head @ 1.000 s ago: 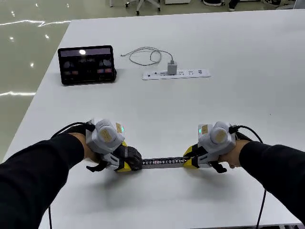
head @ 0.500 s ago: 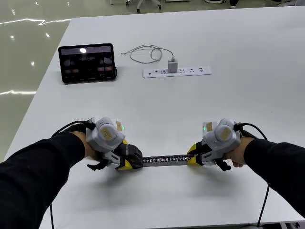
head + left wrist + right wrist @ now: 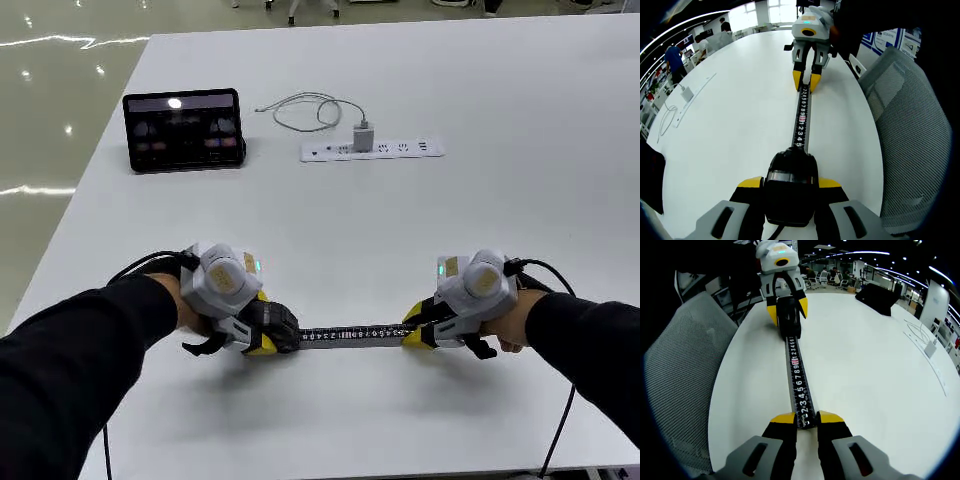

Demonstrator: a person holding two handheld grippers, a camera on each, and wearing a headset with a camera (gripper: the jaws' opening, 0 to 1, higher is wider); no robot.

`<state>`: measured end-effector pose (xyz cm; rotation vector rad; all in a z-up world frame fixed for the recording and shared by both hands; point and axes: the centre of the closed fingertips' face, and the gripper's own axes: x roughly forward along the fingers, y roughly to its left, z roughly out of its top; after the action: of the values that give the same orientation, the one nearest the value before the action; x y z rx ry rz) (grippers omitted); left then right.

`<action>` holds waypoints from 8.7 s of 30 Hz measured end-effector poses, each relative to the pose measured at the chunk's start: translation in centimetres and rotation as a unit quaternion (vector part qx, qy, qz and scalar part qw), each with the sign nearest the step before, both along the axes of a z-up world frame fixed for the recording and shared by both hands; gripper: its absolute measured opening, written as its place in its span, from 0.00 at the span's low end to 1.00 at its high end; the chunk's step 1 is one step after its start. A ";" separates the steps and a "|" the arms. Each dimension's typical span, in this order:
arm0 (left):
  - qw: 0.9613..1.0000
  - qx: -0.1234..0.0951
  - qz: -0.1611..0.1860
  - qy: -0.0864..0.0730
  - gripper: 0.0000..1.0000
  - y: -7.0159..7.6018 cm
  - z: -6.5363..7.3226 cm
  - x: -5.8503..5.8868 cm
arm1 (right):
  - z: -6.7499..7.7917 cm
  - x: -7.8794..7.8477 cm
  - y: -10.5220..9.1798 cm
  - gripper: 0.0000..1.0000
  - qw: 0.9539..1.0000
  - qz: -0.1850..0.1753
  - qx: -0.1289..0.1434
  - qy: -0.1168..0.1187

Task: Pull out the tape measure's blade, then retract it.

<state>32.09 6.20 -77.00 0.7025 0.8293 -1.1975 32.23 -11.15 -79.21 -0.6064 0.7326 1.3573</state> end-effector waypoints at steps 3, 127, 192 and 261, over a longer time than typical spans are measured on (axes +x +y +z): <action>1.000 0.000 0.000 0.000 0.34 0.0 0.0 0.0 | 0.0 0.0 -0.3 0.10 1.000 0.000 -0.002 0.000; 1.000 -0.001 -0.001 0.002 0.34 -0.1 0.0 -0.2 | -0.2 0.3 -6.2 0.23 0.997 -0.028 -0.064 -0.014; 0.953 -0.131 0.272 -0.011 1.00 6.0 2.7 -3.0 | 3.7 -3.2 -11.5 0.88 0.962 -0.265 0.060 -0.014; 0.910 -0.177 0.368 -0.070 1.00 10.5 6.6 -7.4 | 7.3 -9.8 -16.9 1.00 0.943 -0.322 0.070 -0.051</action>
<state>24.68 16.68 -70.40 0.1341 0.6398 -0.5725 22.45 -28.01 -71.95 -0.2785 0.6647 0.7535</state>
